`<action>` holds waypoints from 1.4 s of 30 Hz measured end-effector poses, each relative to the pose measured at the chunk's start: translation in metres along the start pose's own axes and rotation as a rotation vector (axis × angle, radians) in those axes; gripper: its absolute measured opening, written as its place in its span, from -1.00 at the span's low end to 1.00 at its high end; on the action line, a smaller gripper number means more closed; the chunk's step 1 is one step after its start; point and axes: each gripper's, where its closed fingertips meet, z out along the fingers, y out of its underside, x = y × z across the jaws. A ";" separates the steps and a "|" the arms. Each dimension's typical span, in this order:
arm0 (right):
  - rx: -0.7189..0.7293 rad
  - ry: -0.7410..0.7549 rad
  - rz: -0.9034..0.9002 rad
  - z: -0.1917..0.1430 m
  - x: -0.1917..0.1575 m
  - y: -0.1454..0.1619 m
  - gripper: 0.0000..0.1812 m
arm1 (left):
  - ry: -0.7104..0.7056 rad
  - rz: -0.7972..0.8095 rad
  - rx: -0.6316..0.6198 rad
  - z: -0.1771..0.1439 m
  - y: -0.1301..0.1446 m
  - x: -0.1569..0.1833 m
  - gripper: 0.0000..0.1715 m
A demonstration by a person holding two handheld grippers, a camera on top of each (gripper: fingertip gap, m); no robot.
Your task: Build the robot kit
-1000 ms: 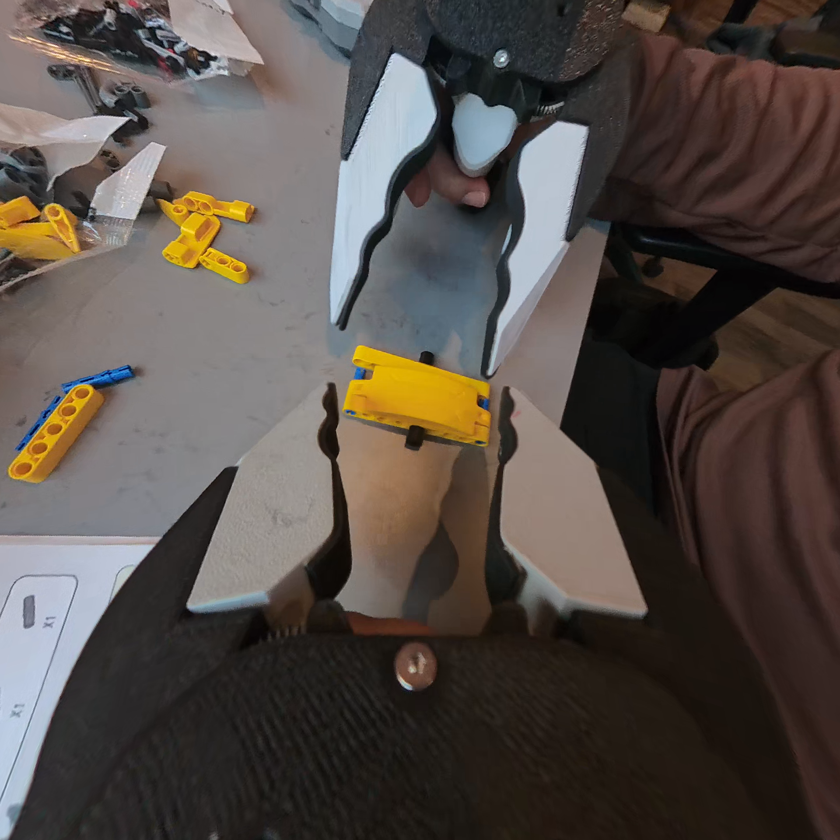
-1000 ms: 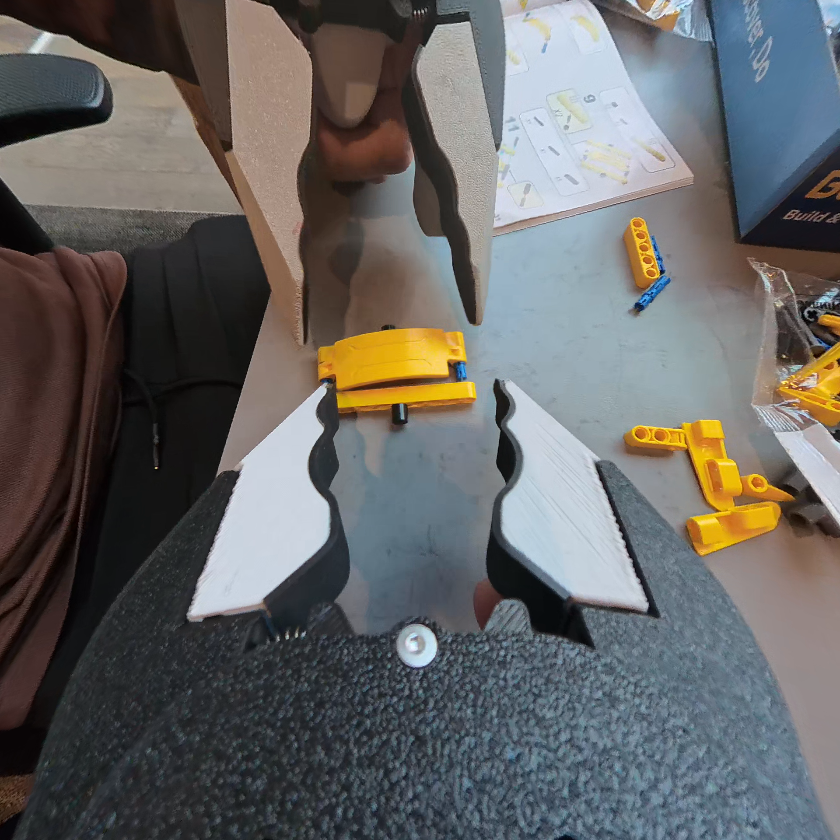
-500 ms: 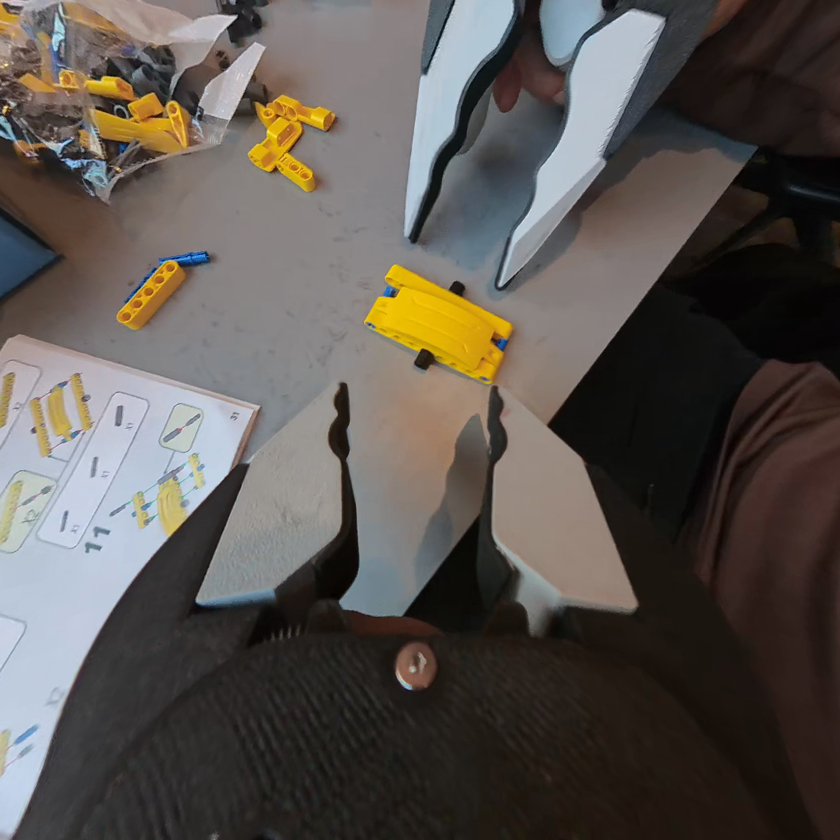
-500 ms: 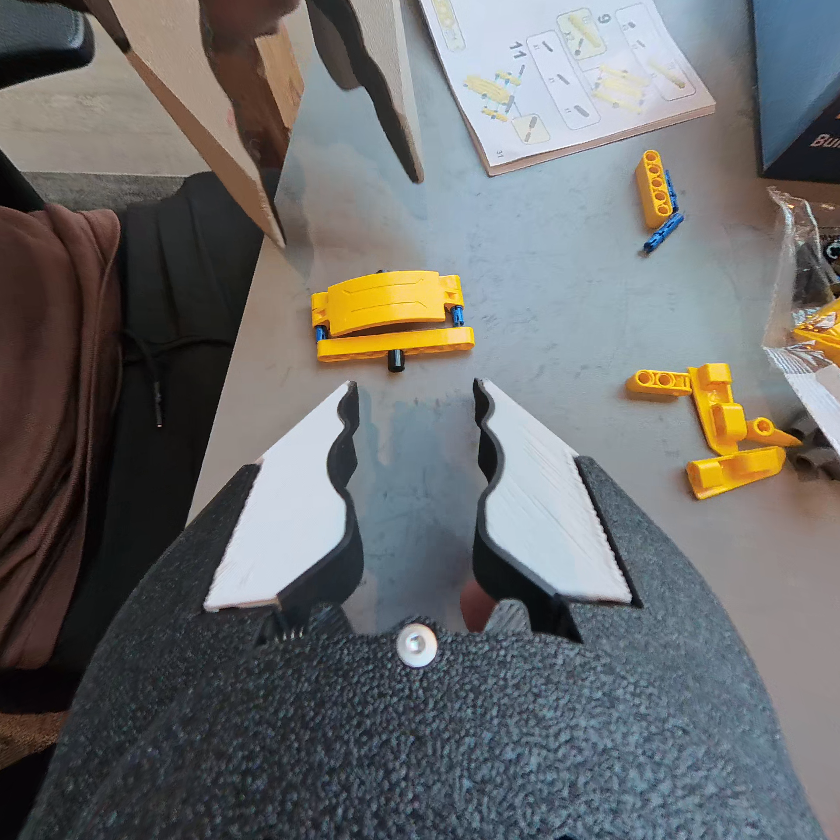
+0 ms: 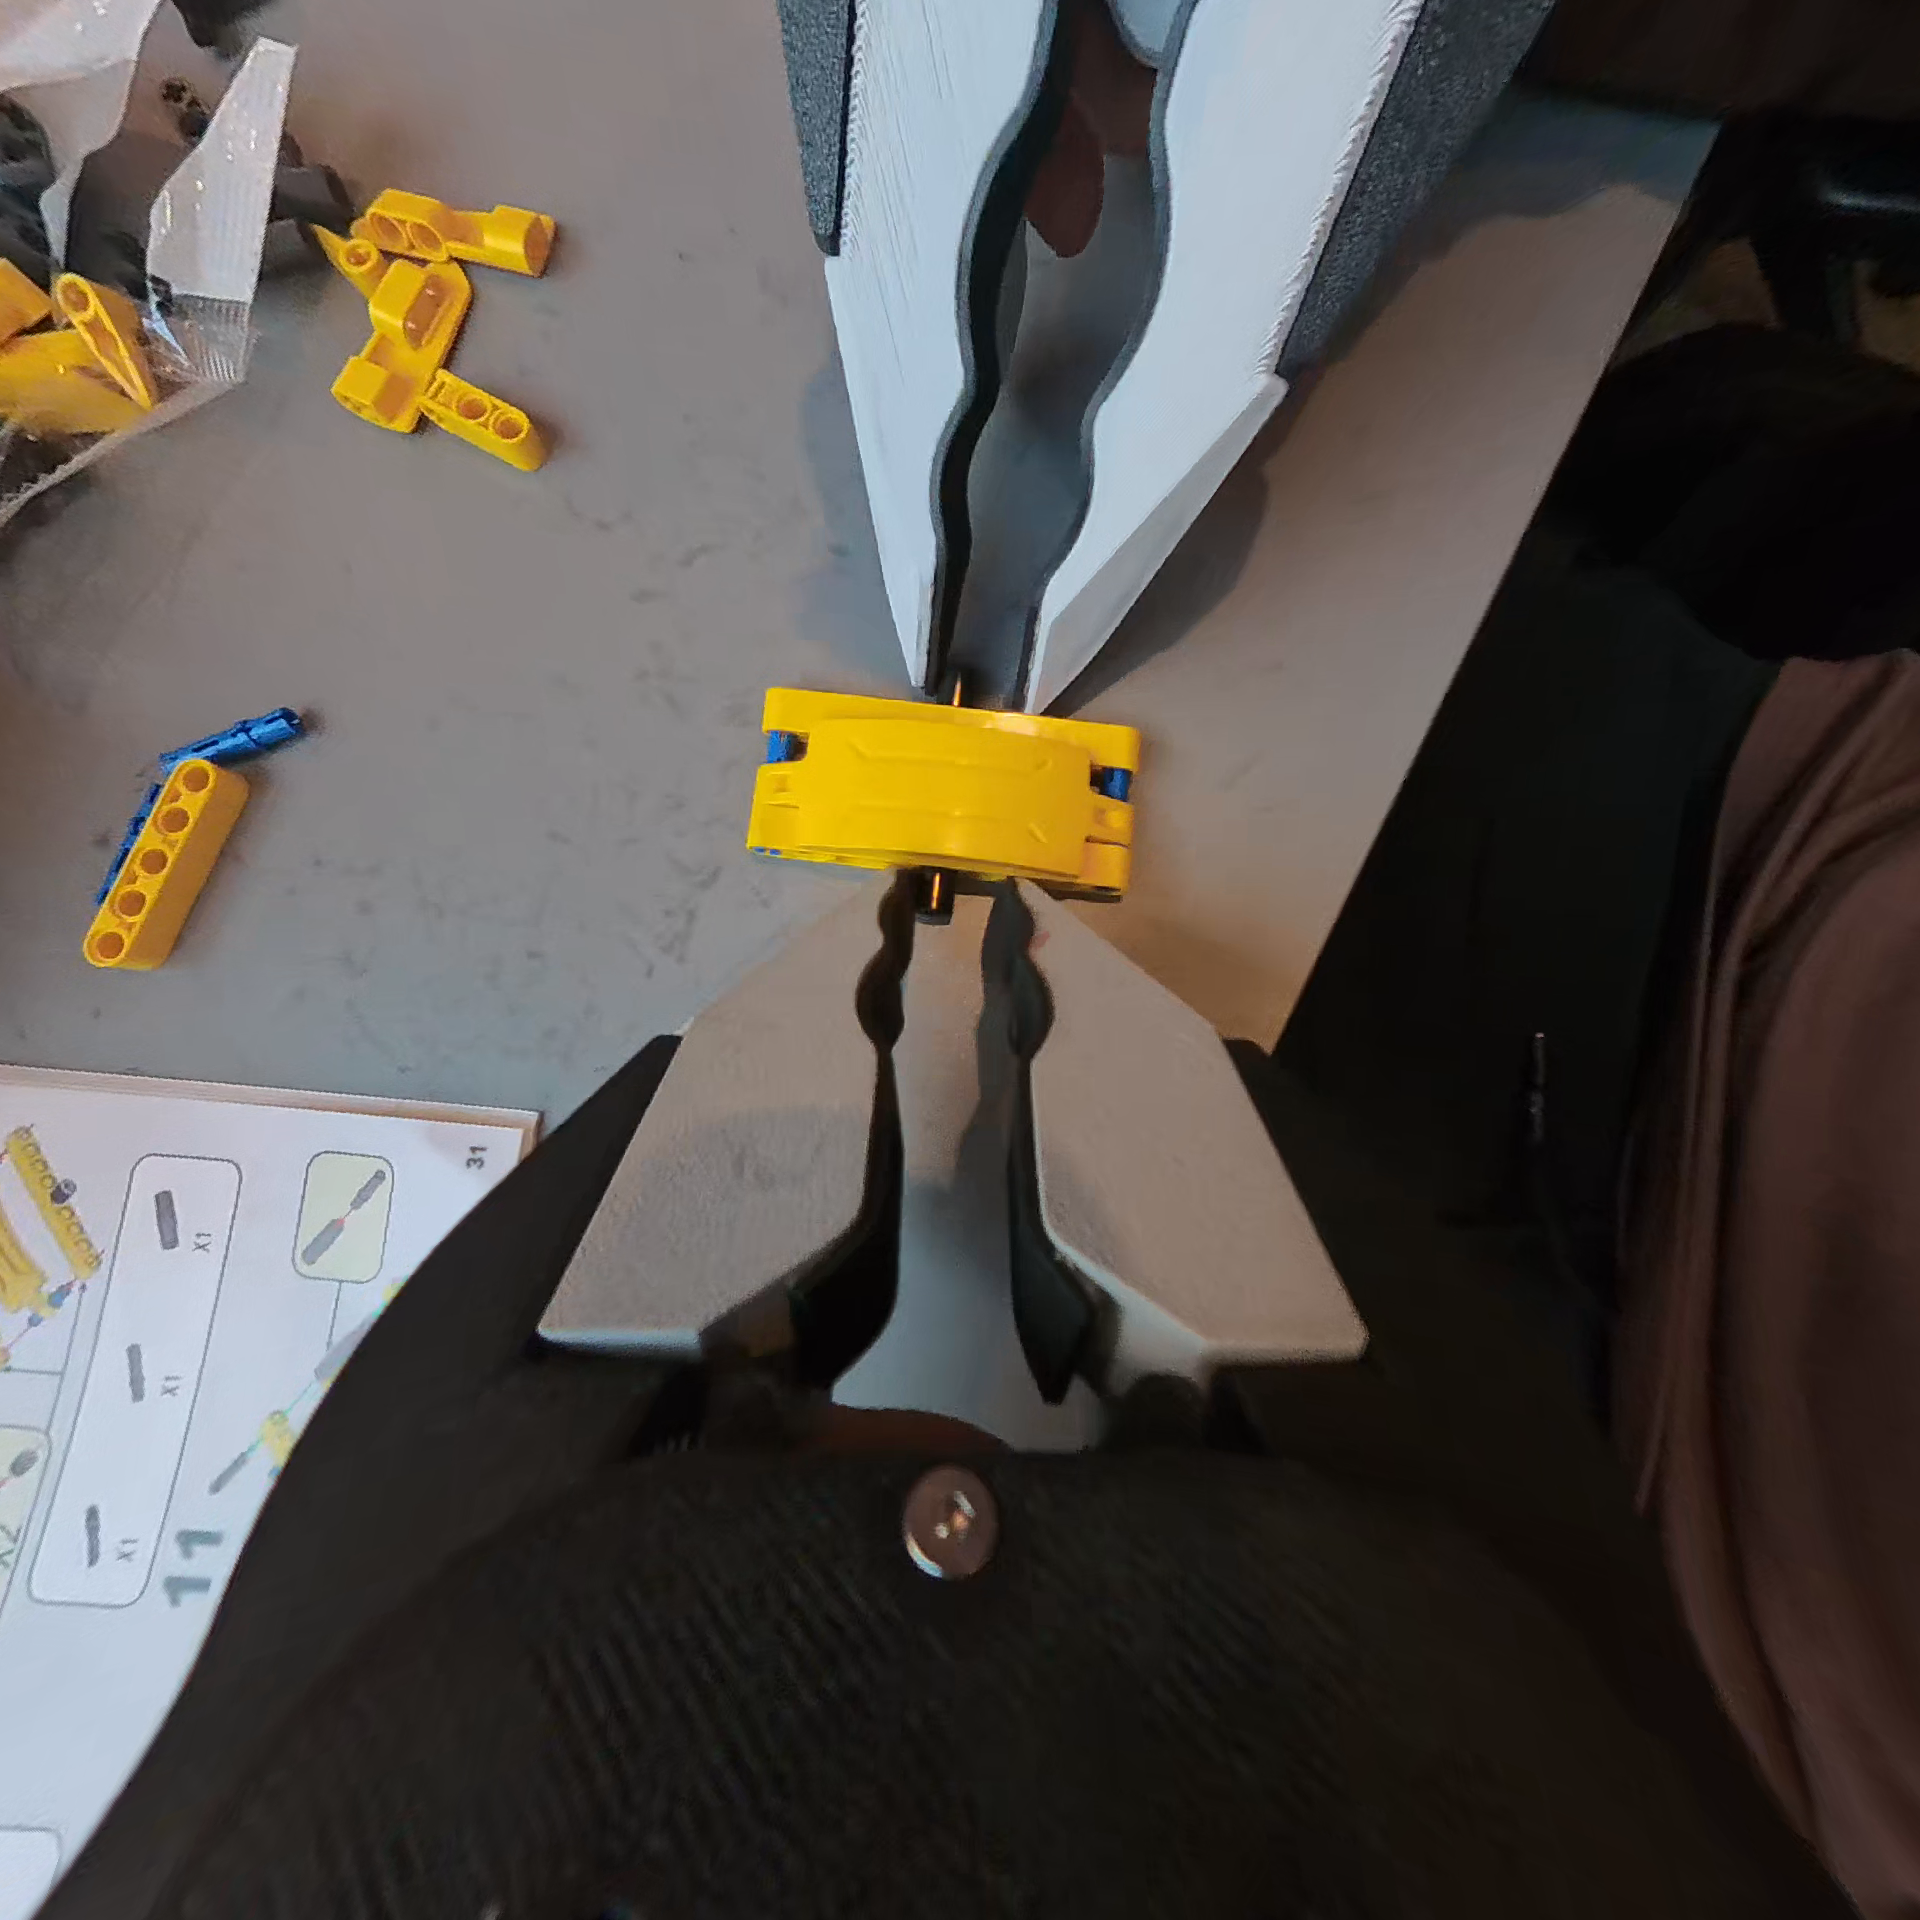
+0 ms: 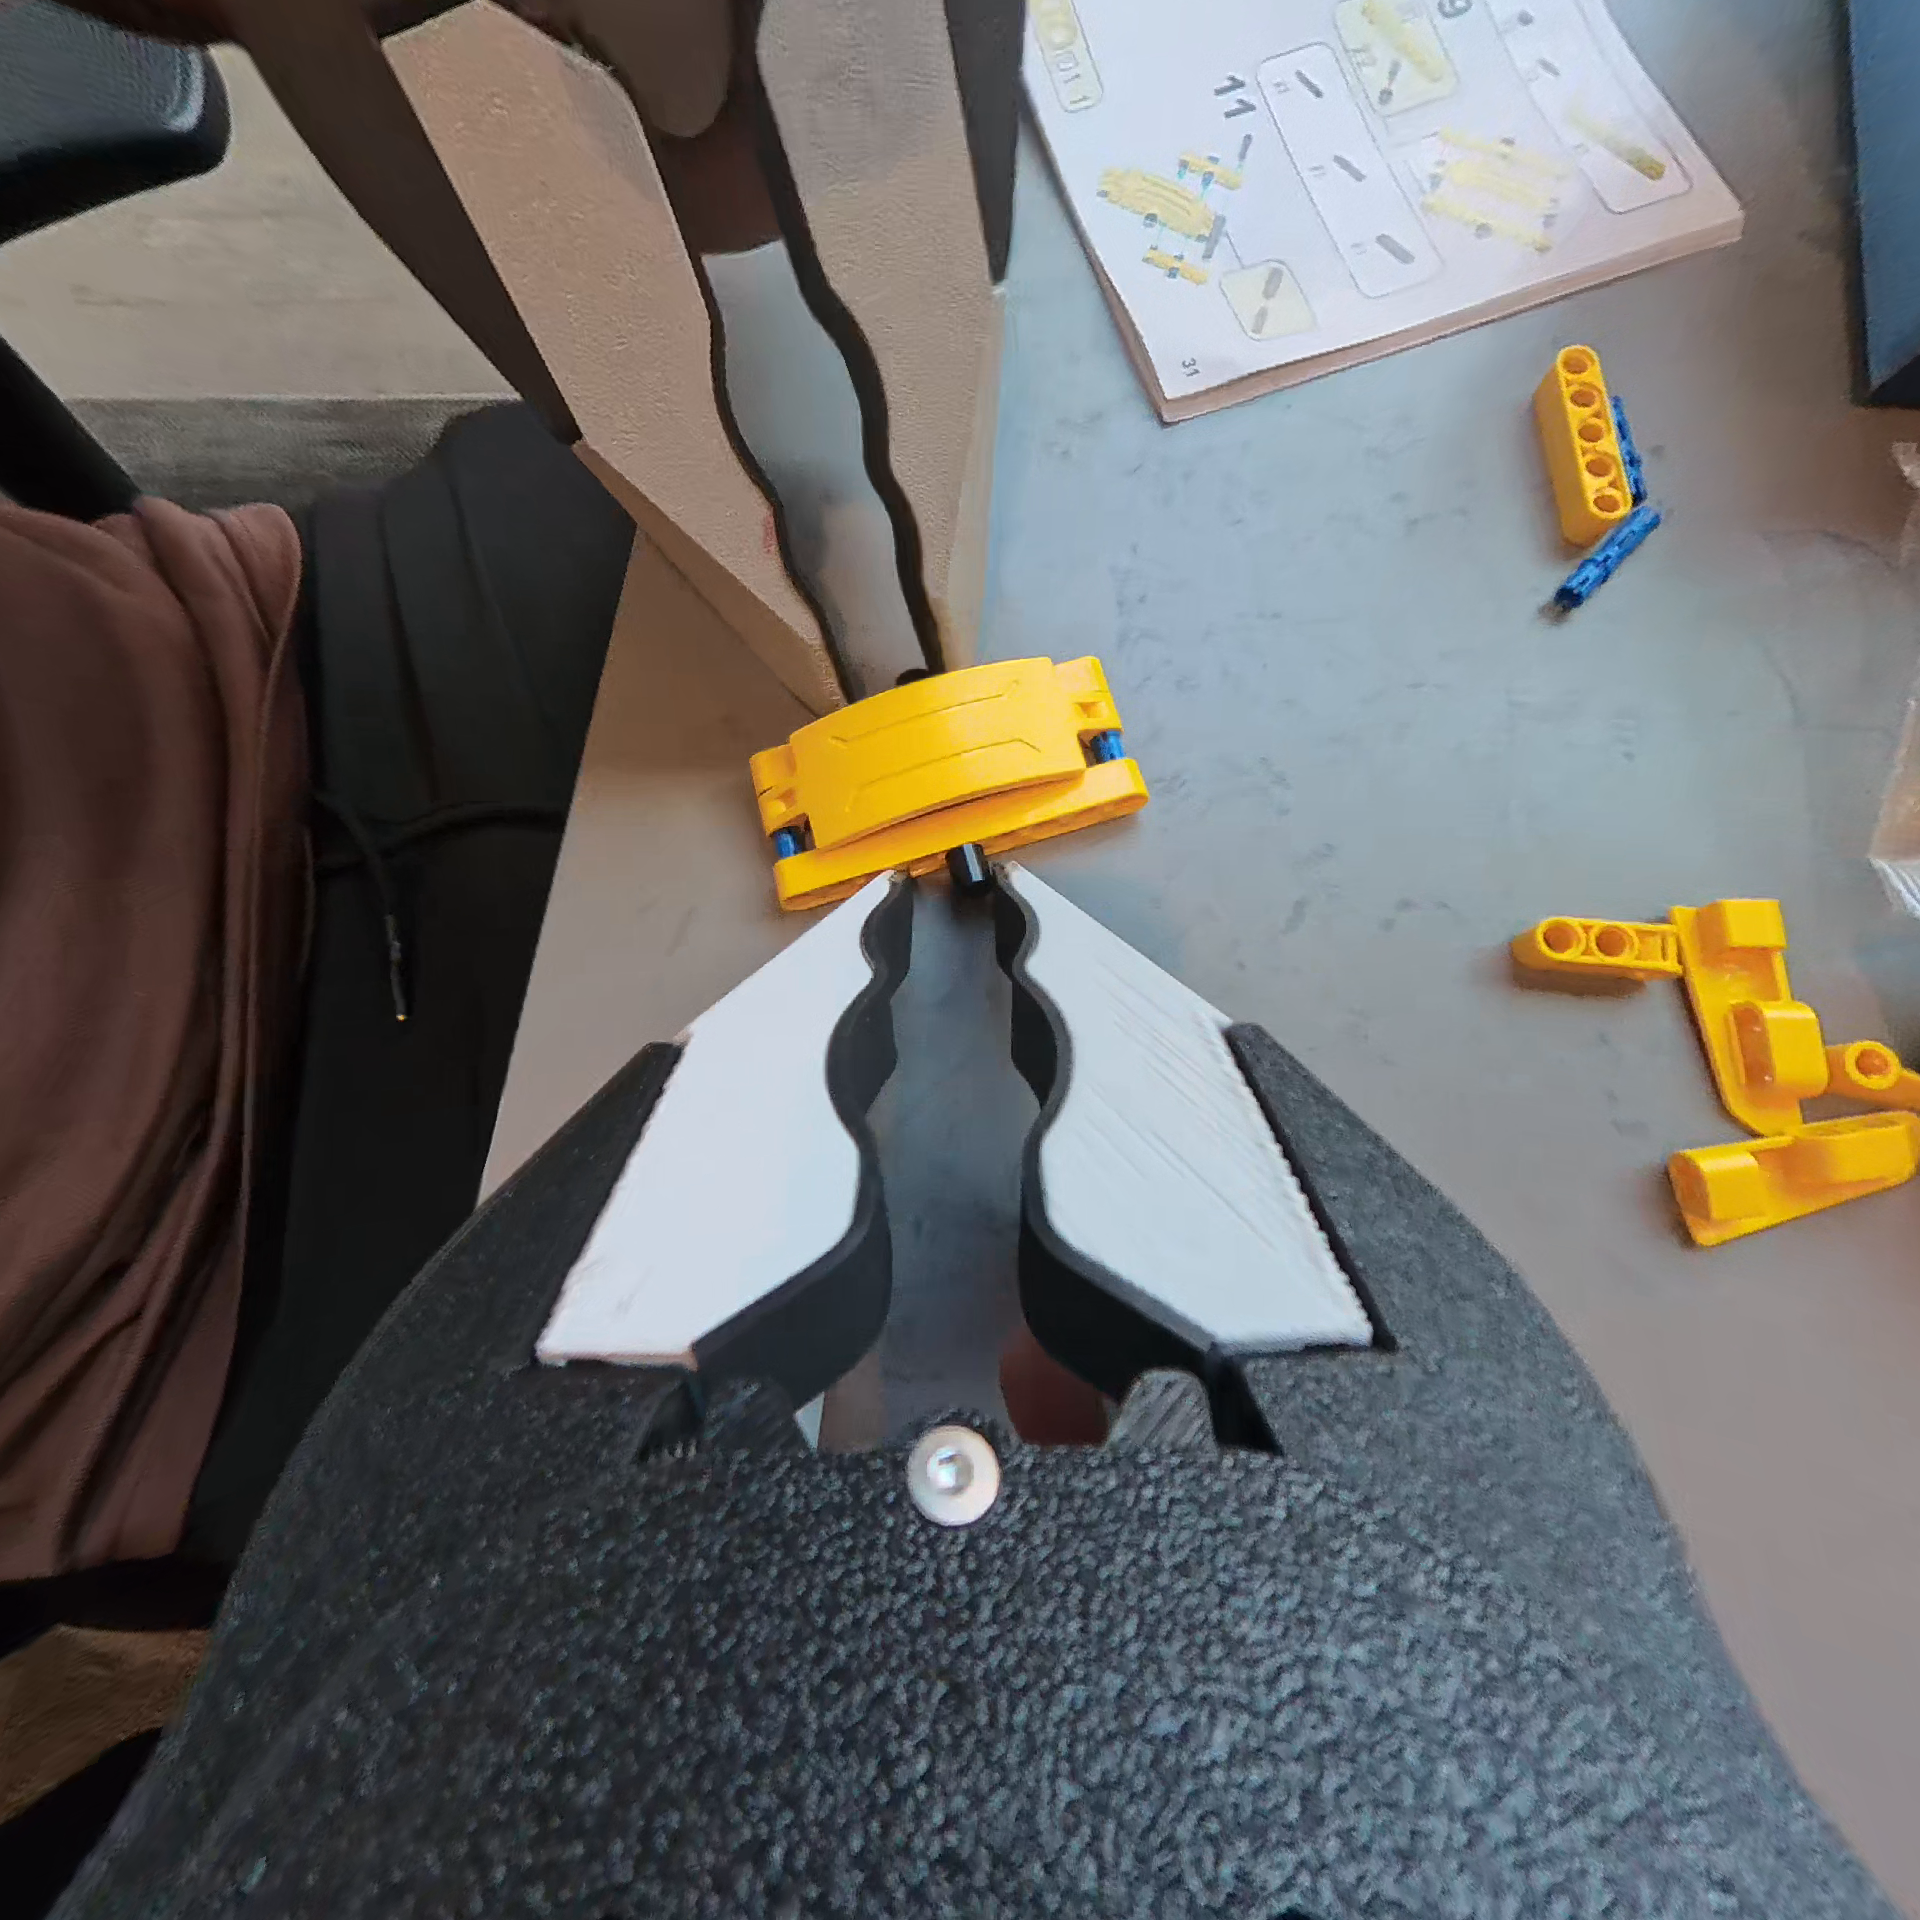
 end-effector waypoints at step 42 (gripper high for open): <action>0.003 0.230 0.114 -0.012 -0.005 0.000 -0.36 | -0.230 -0.139 0.344 -0.033 0.016 0.016 -0.31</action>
